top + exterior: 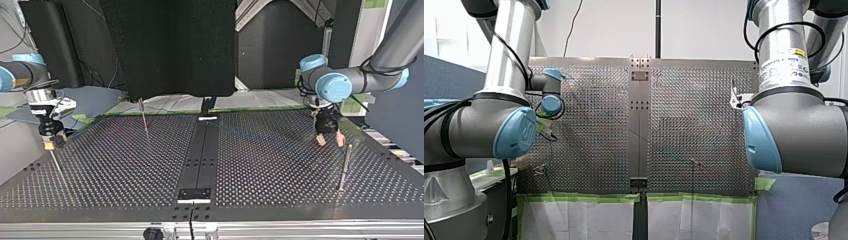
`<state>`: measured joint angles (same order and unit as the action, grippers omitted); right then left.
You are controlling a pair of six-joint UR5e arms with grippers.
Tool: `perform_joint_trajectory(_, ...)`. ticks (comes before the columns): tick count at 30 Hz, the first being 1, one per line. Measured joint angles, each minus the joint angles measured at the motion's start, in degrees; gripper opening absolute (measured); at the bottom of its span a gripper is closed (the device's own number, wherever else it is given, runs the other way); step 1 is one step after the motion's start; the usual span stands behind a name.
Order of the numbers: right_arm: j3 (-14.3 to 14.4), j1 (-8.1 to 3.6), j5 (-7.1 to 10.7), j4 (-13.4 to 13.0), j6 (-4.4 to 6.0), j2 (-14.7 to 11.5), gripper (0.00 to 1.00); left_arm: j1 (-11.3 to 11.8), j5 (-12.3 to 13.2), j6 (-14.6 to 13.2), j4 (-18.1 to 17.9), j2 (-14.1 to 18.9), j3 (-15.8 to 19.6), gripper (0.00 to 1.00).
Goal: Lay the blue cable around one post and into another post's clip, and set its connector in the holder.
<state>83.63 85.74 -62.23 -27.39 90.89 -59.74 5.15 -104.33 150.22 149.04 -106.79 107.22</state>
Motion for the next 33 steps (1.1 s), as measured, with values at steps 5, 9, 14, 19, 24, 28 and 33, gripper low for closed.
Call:
perform_joint_trajectory(5,0.0,0.07,0.00,0.0,-0.07,0.0,1.00,-1.0,-0.2,-0.8,3.0,0.6,0.1,1.00)
perform_joint_trajectory(9,0.0,0.10,0.00,0.1,-0.18,0.0,1.00,-1.8,-1.9,-2.8,5.4,2.5,0.8,1.00)
perform_joint_trajectory(14,0.0,0.11,0.00,0.1,-0.24,0.0,1.00,-2.3,-3.5,-4.2,7.3,5.5,2.6,1.00)
perform_joint_trajectory(19,0.0,0.11,0.00,0.1,-0.25,0.0,1.00,-2.4,-4.6,-4.4,7.6,8.5,4.7,1.00)
perform_joint_trajectory(24,0.0,0.12,0.00,0.2,-0.25,0.0,1.00,-2.5,-5.3,-4.7,7.8,10.6,5.4,1.00)
perform_joint_trajectory(28,0.0,0.15,0.00,0.2,-0.25,0.0,1.00,-2.6,-6.0,-6.4,9.3,12.7,7.3,1.00)
perform_joint_trajectory(33,0.0,0.23,0.00,0.2,-0.25,0.0,1.00,-2.9,-6.0,-9.1,11.7,15.5,8.8,1.00)
